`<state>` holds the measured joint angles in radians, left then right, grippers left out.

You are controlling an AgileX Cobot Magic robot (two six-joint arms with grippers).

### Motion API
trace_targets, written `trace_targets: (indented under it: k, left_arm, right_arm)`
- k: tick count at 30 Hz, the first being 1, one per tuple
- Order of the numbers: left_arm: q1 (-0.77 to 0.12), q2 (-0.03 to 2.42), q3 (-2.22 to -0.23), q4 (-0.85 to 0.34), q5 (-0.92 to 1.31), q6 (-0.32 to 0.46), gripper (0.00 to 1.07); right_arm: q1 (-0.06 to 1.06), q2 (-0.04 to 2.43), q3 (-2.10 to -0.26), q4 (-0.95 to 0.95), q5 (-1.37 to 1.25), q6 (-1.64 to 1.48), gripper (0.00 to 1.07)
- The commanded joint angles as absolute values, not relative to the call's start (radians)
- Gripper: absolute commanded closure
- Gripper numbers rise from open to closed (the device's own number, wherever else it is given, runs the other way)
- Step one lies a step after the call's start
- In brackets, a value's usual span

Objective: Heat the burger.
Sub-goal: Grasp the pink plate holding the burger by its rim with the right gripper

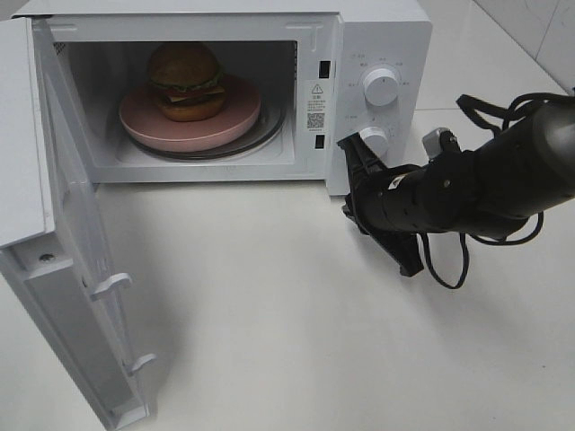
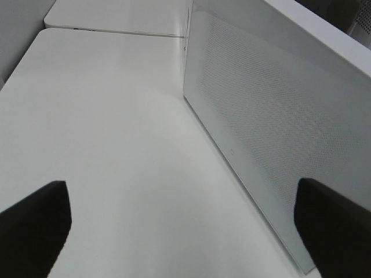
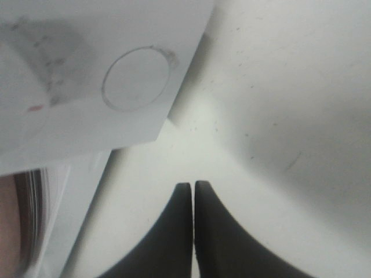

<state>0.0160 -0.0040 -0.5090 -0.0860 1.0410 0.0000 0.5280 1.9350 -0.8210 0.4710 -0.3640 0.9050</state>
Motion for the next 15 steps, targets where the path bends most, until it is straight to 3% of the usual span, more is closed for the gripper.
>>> trace_targets:
  k: [1, 7, 15]
  left_arm:
    - [0.018, -0.026, -0.505, -0.089, 1.033, 0.000, 0.07]
    - [0.018, -0.026, -0.505, -0.089, 1.033, 0.000, 0.07]
    - [0.018, -0.026, -0.505, -0.089, 1.033, 0.000, 0.07]
  right_arm:
    - [0.525, 1.905, -0.818, 0.415, -0.326, 0.835, 1.07]
    - [0.525, 1.822, -0.818, 0.219, -0.143, 0.599, 1.06]
    - [0.525, 1.747, -0.818, 0.211, 0.136, 0.352, 1.04]
